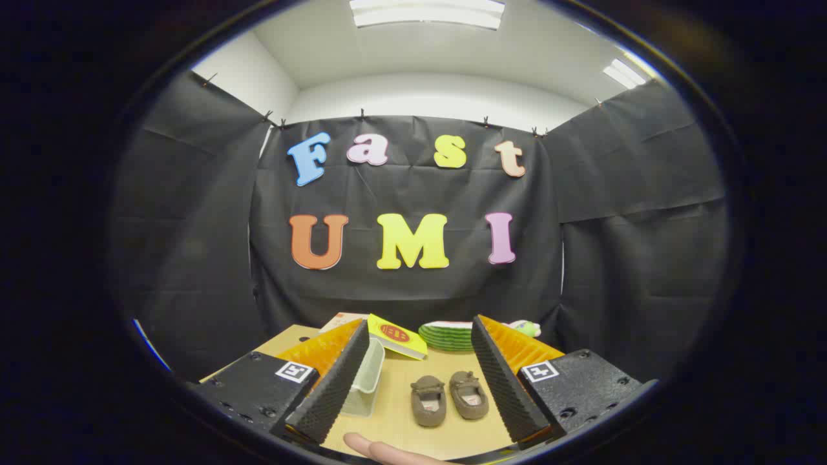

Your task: Open the storage box then place both shoes into the box .Put the left shoe in first, then the right shoe, with the right side of both shoes facing outward in a uniform manner.

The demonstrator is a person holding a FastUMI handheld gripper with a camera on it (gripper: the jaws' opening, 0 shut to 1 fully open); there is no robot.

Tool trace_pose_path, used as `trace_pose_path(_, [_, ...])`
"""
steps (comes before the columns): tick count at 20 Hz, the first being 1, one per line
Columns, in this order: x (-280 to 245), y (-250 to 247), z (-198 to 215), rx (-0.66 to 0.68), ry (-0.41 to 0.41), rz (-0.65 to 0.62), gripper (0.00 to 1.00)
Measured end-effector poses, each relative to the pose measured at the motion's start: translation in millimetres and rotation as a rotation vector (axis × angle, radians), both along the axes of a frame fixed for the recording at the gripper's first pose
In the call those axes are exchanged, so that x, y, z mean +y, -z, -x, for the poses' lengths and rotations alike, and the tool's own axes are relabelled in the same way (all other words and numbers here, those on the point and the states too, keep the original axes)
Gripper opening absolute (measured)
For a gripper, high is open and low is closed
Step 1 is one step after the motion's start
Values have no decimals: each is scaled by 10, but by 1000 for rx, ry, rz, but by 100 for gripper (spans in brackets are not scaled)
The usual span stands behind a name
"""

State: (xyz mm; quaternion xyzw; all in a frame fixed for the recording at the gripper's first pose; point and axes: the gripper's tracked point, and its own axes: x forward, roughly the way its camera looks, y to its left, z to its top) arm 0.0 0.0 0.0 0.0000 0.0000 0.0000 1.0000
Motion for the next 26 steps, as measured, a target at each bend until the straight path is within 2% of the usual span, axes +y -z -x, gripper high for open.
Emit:
trace_pose_path(12, [69, 14, -78, 23, -9, 13, 100])
trace_pose_path(17, [-15, 91, -230, 45, 14, 19, 100])
trace_pose_path(23, [-134, 213, -662, 94, 55, -16, 100])
trace_pose_path(26, [-97, 379, -1002, 174, 19, -36, 100])
